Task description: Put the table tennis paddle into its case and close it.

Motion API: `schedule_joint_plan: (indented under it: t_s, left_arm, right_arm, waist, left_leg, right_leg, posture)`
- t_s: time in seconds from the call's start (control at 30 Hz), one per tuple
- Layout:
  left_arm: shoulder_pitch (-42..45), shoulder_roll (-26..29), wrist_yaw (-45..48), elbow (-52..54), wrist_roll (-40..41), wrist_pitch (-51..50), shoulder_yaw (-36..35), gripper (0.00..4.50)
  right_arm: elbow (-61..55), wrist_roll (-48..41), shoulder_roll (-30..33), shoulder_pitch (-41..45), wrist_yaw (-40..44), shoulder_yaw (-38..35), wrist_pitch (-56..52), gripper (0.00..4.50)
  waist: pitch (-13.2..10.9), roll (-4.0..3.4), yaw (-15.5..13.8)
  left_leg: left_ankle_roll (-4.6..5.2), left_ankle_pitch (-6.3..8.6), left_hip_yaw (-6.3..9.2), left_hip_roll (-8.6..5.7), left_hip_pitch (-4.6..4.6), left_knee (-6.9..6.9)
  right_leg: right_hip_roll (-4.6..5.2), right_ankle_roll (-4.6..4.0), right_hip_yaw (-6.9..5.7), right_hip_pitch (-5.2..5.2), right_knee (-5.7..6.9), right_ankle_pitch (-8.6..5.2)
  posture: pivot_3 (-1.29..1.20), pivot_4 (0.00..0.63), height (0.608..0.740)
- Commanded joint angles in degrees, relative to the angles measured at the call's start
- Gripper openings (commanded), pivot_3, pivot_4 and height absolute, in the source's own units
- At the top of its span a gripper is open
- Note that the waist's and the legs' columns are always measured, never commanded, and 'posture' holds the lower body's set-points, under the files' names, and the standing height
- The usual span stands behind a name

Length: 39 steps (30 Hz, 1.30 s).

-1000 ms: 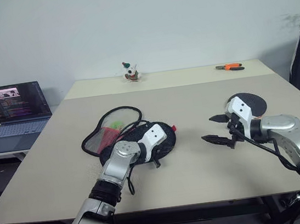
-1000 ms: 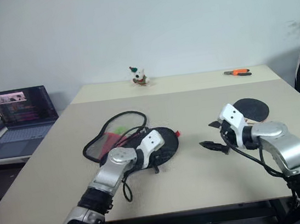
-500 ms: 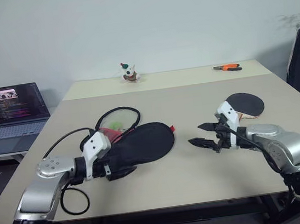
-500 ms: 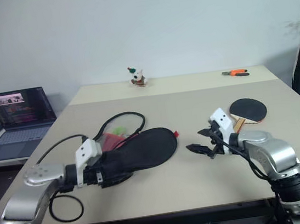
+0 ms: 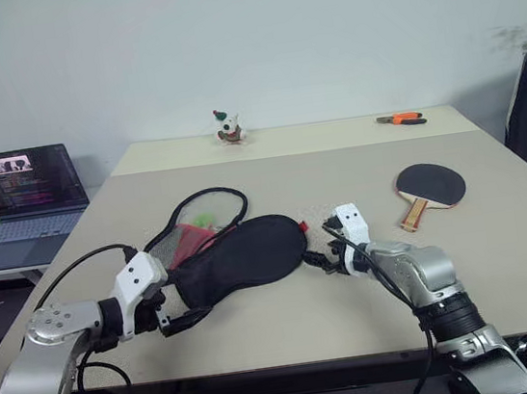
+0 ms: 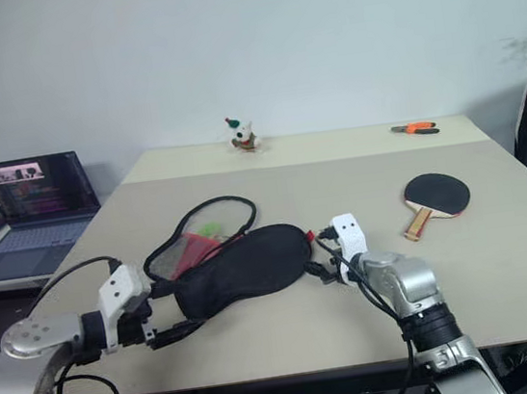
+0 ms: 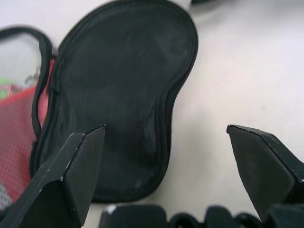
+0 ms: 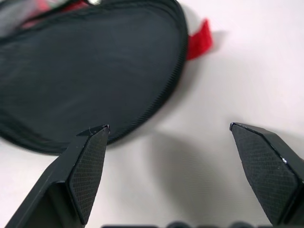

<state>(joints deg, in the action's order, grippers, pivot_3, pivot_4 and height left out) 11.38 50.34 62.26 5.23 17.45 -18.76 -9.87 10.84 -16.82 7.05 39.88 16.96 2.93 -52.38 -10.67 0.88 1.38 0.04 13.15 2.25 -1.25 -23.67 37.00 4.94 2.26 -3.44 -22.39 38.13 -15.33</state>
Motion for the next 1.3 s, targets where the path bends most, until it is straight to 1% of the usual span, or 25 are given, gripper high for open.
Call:
schedule_joint_plan:
  t_s: [0.03, 0.13, 0.27, 0.4, 0.63, 0.7, 0.83, 0.87, 0.9, 1.03, 1.1, 1.13, 1.2, 1.27, 1.3]
  left_arm:
    - [0.78, 0.54, -0.70, 2.41, 1.04, -0.29, -0.80, 4.45]
    - [1.74, 0.63, -0.65, 2.34, 1.14, -0.55, -0.33, 4.45]
    - [3.25, 0.82, -0.49, 1.22, 0.69, -0.24, 0.27, 4.45]
    - [3.95, 0.78, -0.68, 1.15, 0.62, -0.47, 0.35, 4.45]
    - [3.18, 0.94, -1.12, 2.02, 0.72, -0.72, -0.26, 4.45]
    - [2.90, 0.94, -1.27, 2.25, 0.80, -0.79, -0.42, 4.45]
    - [2.58, 0.92, -1.76, 2.31, 0.61, -0.63, -0.48, 4.45]
    - [2.64, 0.84, -1.91, 2.33, 0.63, -0.63, -0.36, 4.50]
    - [2.68, 0.79, -2.02, 2.34, 0.66, -0.64, -0.28, 4.50]
    - [3.13, 0.55, -2.31, 2.16, 0.49, -0.42, 0.26, 4.50]
    - [3.19, 0.50, -2.40, 2.17, 0.49, -0.36, 0.33, 4.50]
    - [3.20, 0.51, -2.42, 2.15, 0.52, -0.36, 0.33, 4.50]
    - [2.76, 0.54, -2.57, 2.28, 0.38, -0.15, 0.23, 4.50]
    - [2.35, 0.57, -2.69, 2.44, 0.31, -0.01, 0.11, 4.50]
    - [2.25, 0.58, -2.72, 2.49, 0.33, 0.01, 0.07, 4.50]
  right_arm:
    - [-0.41, -1.25, -2.41, 2.20, -0.69, -1.88, 0.10, 4.50]
    - [-0.98, -2.96, -5.72, 3.11, -0.94, -2.56, -2.15, 4.50]
    - [-0.90, -3.31, -9.85, 3.21, -1.25, -0.85, -3.62, 4.50]
    - [0.21, -2.78, -12.26, 2.93, -2.00, -0.28, -4.25, 4.50]
    - [0.40, -2.91, -13.60, 3.71, -3.39, -1.78, -4.29, 4.50]
    - [1.17, -1.30, -13.15, 3.74, -4.60, -1.49, -2.29, 4.50]
    - [3.41, 3.66, -12.43, 3.61, -6.83, 1.61, 4.67, 4.50]
    - [4.32, 4.45, -13.04, 3.80, -7.16, 2.35, 6.03, 4.10]
    - [5.01, 4.99, -13.47, 3.94, -7.28, 2.87, 6.99, 3.89]
    - [8.12, 8.33, -15.20, 5.27, -7.37, 6.25, 11.31, 2.63]
    - [8.67, 8.75, -16.02, 5.78, -7.11, 6.79, 12.15, 1.90]
    - [8.79, 8.80, -16.10, 5.90, -6.95, 6.94, 12.38, 1.61]
    - [9.18, 8.97, -16.33, 6.17, -6.92, 6.97, 12.68, 0.89]
    - [9.67, 8.86, -16.66, 6.52, -7.29, 6.45, 12.87, 0.24]
    - [9.86, 8.73, -16.76, 6.66, -7.43, 6.20, 12.93, 0.03]
  waist:
    - [0.00, 0.00, 0.22]
    - [0.00, -0.01, 0.31]
    - [0.00, -0.01, 0.35]
    - [0.00, -0.01, 0.39]
    - [0.00, -0.01, 0.41]
    - [0.00, -0.01, 0.42]
    - [0.00, -0.01, 0.46]
    - [0.00, -0.01, 0.46]
    - [0.00, -0.01, 0.46]
    - [0.01, 0.02, 0.52]
    - [0.01, 0.03, 0.55]
    - [0.01, 0.03, 0.55]
    - [0.02, 0.05, 0.54]
    - [0.02, 0.05, 0.54]
    - [0.02, 0.05, 0.55]
  left_leg:
    - [0.00, 0.00, 0.00, 0.00, 0.01, 0.00]
    - [0.00, 0.00, -0.01, 0.02, 0.02, -0.01]
    - [0.00, 0.00, -0.01, 0.04, 0.04, -0.02]
    - [0.00, 0.00, -0.03, 0.02, 0.04, -0.02]
    - [0.00, 0.00, -0.03, 0.03, 0.04, -0.03]
    - [0.00, 0.00, -0.03, 0.03, 0.04, -0.04]
    - [0.00, 0.00, -0.05, 0.01, 0.04, -0.04]
    - [0.00, 0.00, -0.07, 0.01, 0.04, -0.05]
    - [0.00, 0.00, -0.09, 0.02, 0.04, -0.05]
    - [0.00, 0.00, -0.44, 0.02, 0.03, -0.07]
    - [0.00, 0.00, -0.81, 0.03, -0.01, -0.06]
    - [0.00, 0.00, -0.85, 0.05, 0.01, -0.05]
    - [0.00, 0.00, -0.88, 0.05, 0.01, -0.02]
    - [0.00, 0.00, -0.91, 0.05, 0.05, -0.02]
    - [0.00, 0.00, -0.92, 0.05, 0.07, -0.02]
  right_leg:
    - [-0.01, 0.00, 0.01, 0.01, 0.01, 0.00]
    - [-0.04, 0.00, 0.03, -0.01, 0.02, 0.00]
    - [-0.08, -0.01, 0.07, -0.02, 0.03, 0.00]
    - [-0.08, -0.01, 0.10, -0.03, 0.03, 0.00]
    - [-0.08, -0.01, 0.12, -0.07, 0.03, 0.01]
    - [-0.09, -0.01, 0.13, -0.09, 0.04, 0.00]
    - [-0.09, -0.01, 0.17, -0.12, 0.04, 0.00]
    - [-0.09, -0.01, 0.21, -0.16, 0.06, 0.00]
    - [-0.10, -0.01, 0.24, -0.18, 0.07, 0.00]
    - [-0.16, -0.02, 0.73, -0.53, 0.40, 0.00]
    - [-0.15, -0.02, 1.12, -0.86, 0.68, -0.01]
    - [-0.16, -0.02, 1.16, -0.87, 0.70, -0.01]
    - [-0.15, -0.02, 1.18, -0.87, 0.72, -0.01]
    - [-0.15, -0.02, 1.23, -0.87, 0.75, -0.01]
    - [-0.15, -0.03, 1.24, -0.87, 0.77, -0.01]
  posture:
    - [0.00, 0.150, 0.740]
    - [0.00, 0.150, 0.740]
    - [0.00, 0.150, 0.740]
    - [0.00, 0.150, 0.740]
    - [0.00, 0.150, 0.740]
    - [0.00, 0.150, 0.740]
    - [0.00, 0.150, 0.740]
    - [0.00, 0.150, 0.740]
    - [0.00, 0.150, 0.740]
    - [0.00, 0.150, 0.740]
    - [0.00, 0.150, 0.740]
    - [0.00, 0.150, 0.740]
    - [0.00, 0.150, 0.740]
    - [0.00, 0.150, 0.740]
    - [0.00, 0.150, 0.740]
